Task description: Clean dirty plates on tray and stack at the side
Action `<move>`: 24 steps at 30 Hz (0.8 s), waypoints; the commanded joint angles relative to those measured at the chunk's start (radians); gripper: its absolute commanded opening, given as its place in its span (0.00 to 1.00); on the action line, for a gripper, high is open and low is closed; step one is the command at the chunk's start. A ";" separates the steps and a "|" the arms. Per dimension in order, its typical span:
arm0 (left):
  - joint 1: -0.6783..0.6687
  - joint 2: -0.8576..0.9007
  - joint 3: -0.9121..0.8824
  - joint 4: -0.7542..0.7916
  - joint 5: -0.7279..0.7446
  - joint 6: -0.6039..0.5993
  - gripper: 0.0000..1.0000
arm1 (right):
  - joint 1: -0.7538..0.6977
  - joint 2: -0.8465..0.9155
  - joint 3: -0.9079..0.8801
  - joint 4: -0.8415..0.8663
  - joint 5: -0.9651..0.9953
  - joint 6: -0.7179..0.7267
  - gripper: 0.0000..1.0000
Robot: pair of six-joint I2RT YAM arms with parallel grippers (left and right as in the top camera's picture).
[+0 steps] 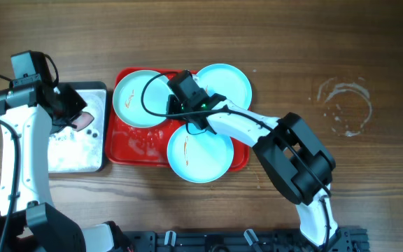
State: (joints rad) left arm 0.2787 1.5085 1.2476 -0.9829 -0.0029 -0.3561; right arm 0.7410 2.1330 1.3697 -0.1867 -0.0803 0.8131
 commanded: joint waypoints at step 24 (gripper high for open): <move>-0.299 -0.007 0.043 0.016 0.047 -0.026 0.04 | -0.001 0.027 0.035 -0.165 0.026 -0.160 0.04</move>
State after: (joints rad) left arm 0.0509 1.5085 1.2682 -0.9684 0.0170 -0.3592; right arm 0.7410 2.1330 1.3998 -0.3286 -0.1066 0.6563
